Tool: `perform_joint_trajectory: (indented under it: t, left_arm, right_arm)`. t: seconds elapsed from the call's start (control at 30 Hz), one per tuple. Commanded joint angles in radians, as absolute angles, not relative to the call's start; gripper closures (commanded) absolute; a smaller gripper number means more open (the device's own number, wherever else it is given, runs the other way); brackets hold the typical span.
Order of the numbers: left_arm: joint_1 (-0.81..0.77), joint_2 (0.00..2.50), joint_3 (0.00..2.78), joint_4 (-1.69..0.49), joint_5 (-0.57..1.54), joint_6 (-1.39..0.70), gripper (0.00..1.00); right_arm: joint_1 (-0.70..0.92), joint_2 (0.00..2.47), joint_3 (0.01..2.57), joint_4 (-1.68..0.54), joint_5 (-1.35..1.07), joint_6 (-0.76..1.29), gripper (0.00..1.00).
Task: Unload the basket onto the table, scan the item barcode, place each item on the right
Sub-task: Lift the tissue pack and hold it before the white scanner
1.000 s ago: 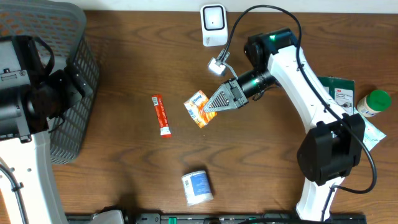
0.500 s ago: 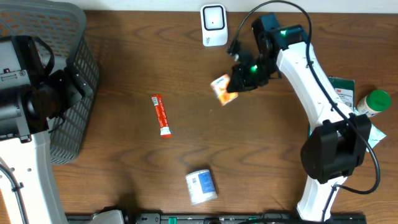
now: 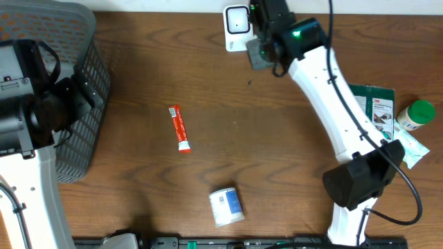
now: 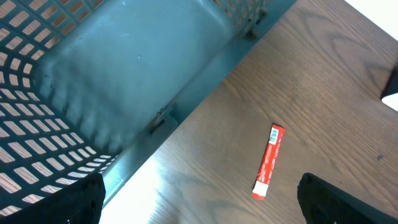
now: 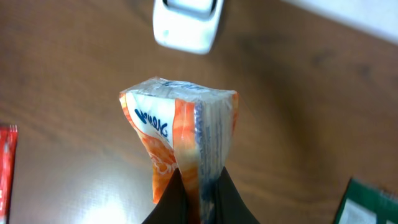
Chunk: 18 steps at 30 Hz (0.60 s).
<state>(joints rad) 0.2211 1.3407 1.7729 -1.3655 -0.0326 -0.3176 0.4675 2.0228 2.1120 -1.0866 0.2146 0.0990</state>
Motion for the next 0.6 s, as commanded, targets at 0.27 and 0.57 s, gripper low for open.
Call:
perform_joint_trajectory:
  t: [0.27,0.57]
  left_arm:
    - [0.225,1.341,1.771,-1.369,-0.035,-0.312,0.02]
    - [0.225,1.341,1.771,-1.369,-0.035,-0.312,0.02]
  right_arm:
    - [0.567,2.106,2.129,-0.773,0.654,-0.131,0.99]
    - [0.572,2.277,2.129,-0.338,0.865,-0.564,0.99]
